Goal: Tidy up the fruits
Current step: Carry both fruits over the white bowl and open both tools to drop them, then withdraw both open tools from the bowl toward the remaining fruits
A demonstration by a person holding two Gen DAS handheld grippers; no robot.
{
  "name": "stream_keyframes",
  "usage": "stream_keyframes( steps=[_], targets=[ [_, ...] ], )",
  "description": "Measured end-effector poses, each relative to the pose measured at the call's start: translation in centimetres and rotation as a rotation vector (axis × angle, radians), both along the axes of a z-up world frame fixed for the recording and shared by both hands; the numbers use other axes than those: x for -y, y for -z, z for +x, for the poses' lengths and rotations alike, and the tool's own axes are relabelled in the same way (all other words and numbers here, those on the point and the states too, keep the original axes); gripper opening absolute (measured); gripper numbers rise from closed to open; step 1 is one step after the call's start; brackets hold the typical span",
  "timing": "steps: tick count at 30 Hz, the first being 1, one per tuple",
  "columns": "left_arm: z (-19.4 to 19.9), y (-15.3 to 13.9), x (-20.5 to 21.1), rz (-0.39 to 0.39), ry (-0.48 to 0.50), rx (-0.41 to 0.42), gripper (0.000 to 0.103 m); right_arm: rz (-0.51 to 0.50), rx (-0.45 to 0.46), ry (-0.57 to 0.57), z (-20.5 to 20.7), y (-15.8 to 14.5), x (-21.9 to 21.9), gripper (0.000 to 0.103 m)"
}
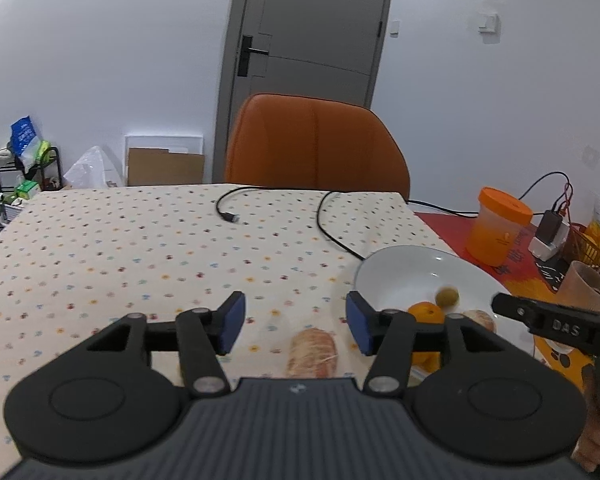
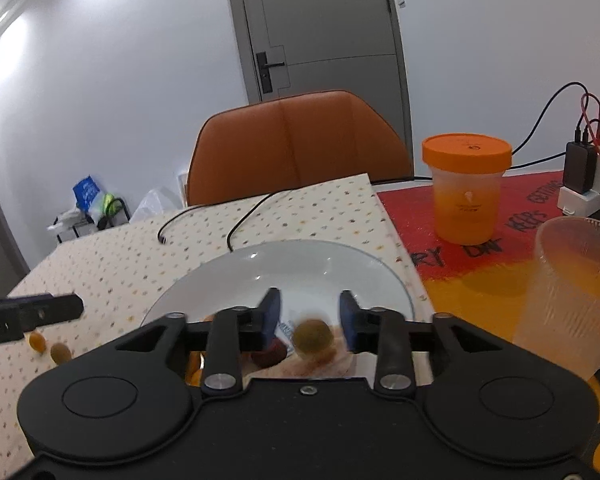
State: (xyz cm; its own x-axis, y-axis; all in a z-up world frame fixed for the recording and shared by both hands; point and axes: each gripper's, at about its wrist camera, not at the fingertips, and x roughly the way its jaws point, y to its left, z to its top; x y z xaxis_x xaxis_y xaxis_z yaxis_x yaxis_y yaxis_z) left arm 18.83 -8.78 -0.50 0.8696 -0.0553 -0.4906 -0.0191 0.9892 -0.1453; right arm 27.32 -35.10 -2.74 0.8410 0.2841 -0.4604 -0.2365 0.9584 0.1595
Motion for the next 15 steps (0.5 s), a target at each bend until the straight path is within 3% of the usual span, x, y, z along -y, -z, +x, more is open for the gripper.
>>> stream_keyframes(
  steps=[6,10,15],
  targets=[
    [-1.4,-0.5,-1.7,-0.007,-0.009,0.022,0.08,0.035,-0.02,0.009,-1.6,0.0,0.1,0.038],
    [-2.1,-0.6,-2.7,-0.001,-0.026,0.022,0.085,0.027,-0.023,-0.001,-2.4,0.0,-0.3,0.041],
    [-3.1,-0.6,-4.2,-0.005,-0.056,0.019,0.088,0.027,-0.01,-0.017,-3.4,-0.7,-1.2,0.056]
  ],
)
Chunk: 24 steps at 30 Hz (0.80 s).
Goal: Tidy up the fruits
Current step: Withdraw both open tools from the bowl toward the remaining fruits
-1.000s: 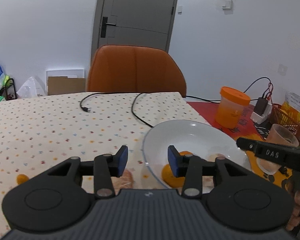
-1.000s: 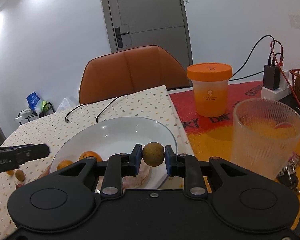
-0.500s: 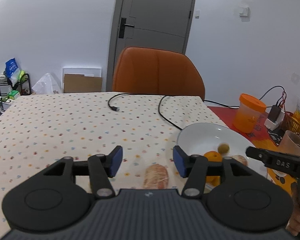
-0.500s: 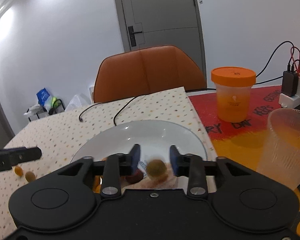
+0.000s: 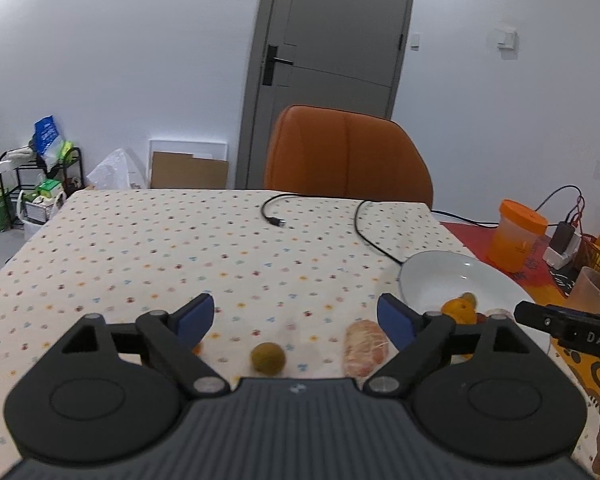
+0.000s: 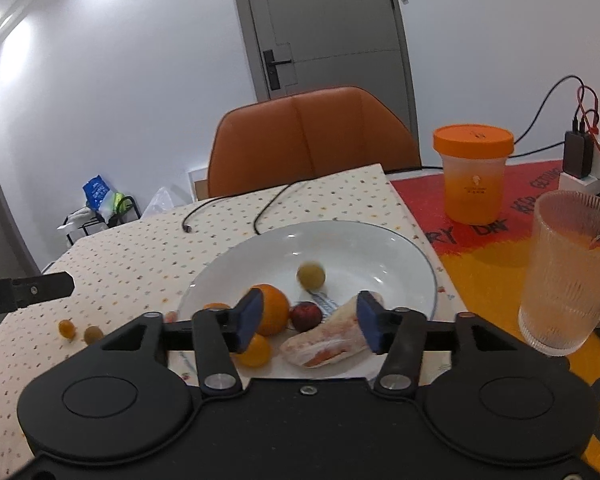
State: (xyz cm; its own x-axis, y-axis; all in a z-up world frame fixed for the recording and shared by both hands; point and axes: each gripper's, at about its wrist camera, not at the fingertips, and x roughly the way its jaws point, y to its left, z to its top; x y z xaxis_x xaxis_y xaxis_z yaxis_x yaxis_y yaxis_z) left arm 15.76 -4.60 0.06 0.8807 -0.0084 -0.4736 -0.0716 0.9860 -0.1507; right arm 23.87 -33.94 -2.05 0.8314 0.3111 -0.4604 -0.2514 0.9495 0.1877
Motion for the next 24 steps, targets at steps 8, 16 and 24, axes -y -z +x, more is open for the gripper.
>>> stream_keyframes(
  steps=[8,16,24],
  targets=[
    [-1.8,0.1,-2.5,0.0,-0.055,0.003,0.094,0.005,0.014,-0.044,-1.4,-0.5,-2.3,0.073],
    [-3.0,0.1,-4.5,-0.011,-0.092,0.003,0.094,0.002,0.017,-0.092,-2.3,-0.5,-4.8,0.076],
    [-4.1,0.3,-6.0,-0.019,-0.112,0.007,0.094,-0.005,0.019,-0.142,-3.1,-0.6,-7.1,0.076]
  ],
)
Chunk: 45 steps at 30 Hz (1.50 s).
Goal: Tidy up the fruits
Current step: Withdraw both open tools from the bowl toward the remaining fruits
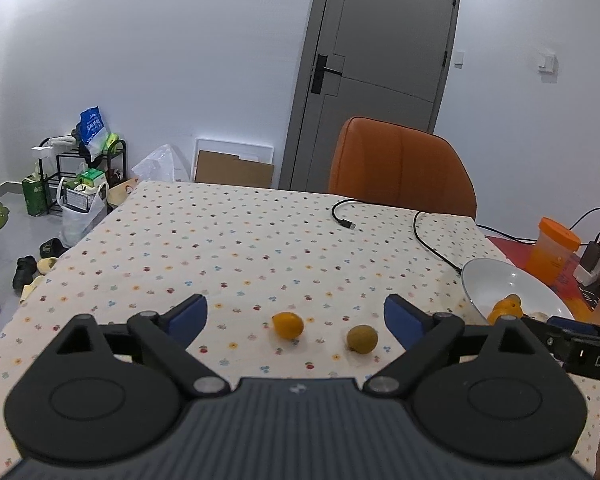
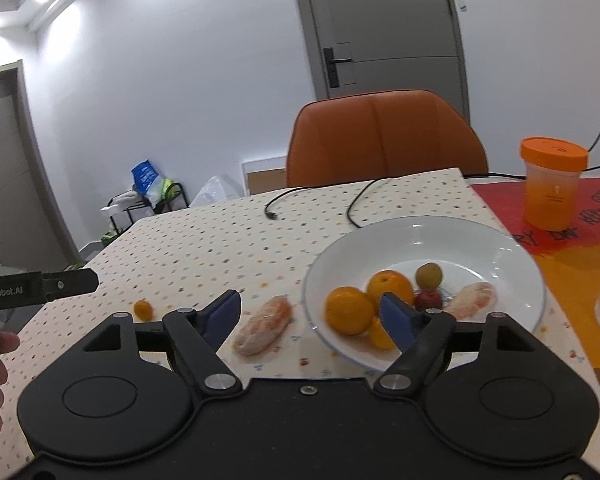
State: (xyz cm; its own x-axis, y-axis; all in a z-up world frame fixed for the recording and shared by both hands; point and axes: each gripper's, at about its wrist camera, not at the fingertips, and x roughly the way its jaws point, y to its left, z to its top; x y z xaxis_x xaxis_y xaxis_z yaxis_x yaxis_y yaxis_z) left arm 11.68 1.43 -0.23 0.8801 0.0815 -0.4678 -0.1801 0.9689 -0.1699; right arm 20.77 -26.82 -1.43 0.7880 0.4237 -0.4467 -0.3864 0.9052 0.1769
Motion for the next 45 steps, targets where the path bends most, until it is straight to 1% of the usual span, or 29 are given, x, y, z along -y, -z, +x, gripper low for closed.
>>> stream_keyframes(
  steps=[7,13,16,18,25,31,35,38,41,43,45],
  targets=[
    [-0.3,0.5,-1.0,-0.009,-0.012,-0.007,0.094,-0.007,-0.002,-0.038,-0.3,0.2,-1.8,0.076],
    [0.1,1.3,-1.5,-0.009,-0.021,-0.017,0.094,-0.024,-0.011,-0.048,-0.2,0.6,-3.1,0.076],
    [0.5,1.8,-1.6,-0.022,-0.013,-0.028,0.093,-0.031,-0.027,-0.052,0.0,0.9,-3.7,0.07],
    [0.7,2.0,-1.6,-0.025,-0.01,-0.033,0.092,-0.032,-0.042,-0.058,0.2,1.2,-4.0,0.064],
    [1.6,3.0,-1.3,-0.023,0.0,-0.047,0.092,-0.055,-0.07,-0.069,0.7,2.2,-5.2,0.057],
    [2.4,3.4,-0.8,-0.026,0.018,-0.053,0.09,-0.059,-0.088,-0.068,1.6,2.9,-5.7,0.055],
    [3.0,3.6,-0.2,-0.03,0.038,-0.061,0.084,-0.071,-0.095,-0.065,2.2,3.2,-5.9,0.054],
    [3.5,3.8,0.2,-0.04,0.052,-0.067,0.077,-0.074,-0.102,-0.065,2.6,3.5,-6.1,0.053],
    [4.0,4.0,0.8,-0.051,0.076,-0.073,0.07,-0.083,-0.109,-0.068,2.9,3.7,-6.4,0.051],
    [4.3,4.2,1.1,-0.058,0.089,-0.08,0.061,-0.088,-0.113,-0.07,3.1,3.9,-6.5,0.05],
    [4.7,4.4,1.4,-0.059,0.099,-0.087,0.057,-0.094,-0.114,-0.072,3.3,4.0,-6.7,0.05]
  ],
)
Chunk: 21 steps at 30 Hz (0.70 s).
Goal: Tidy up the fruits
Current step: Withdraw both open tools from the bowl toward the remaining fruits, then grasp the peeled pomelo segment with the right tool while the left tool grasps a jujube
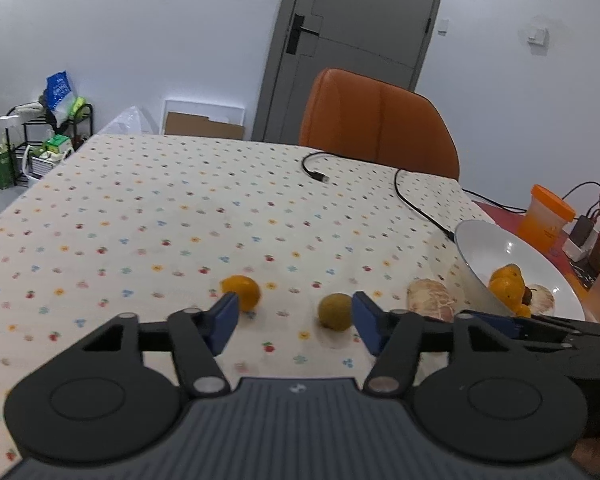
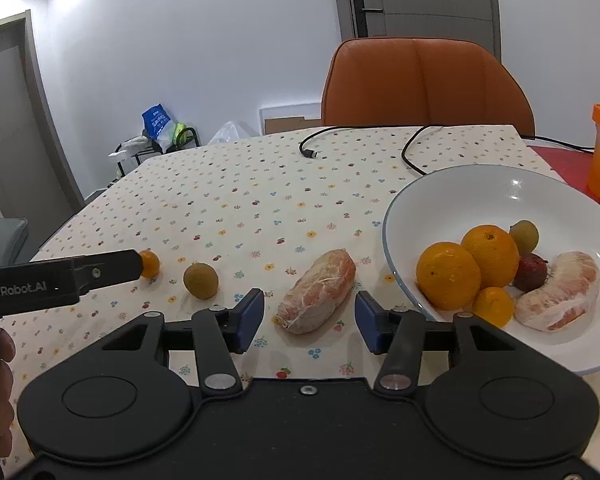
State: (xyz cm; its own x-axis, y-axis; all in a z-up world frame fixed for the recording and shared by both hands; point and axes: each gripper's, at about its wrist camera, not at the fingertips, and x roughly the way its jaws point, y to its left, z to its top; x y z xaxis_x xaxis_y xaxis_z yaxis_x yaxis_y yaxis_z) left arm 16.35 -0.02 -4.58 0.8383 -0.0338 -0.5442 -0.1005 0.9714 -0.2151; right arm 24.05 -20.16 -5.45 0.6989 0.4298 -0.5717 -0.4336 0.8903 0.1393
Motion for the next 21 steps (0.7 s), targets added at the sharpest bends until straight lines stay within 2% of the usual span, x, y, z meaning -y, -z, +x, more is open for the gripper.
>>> stream_keyframes(
  steps=[14,19,21],
  targets=[
    [2.1,1.2,1.2,-0.038,0.06,-0.026,0.03,-0.084,0.015,-0.019,0.6,0.7,-2.2,0.046],
    [2.5,1.5,1.3,-0.062,0.076,-0.026,0.027,-0.107,0.024,-0.022,0.9,1.0,-2.7,0.041],
    [2.5,1.5,1.3,-0.075,0.084,-0.027,0.023,-0.103,0.024,-0.015,1.1,0.9,-2.5,0.036]
  ],
)
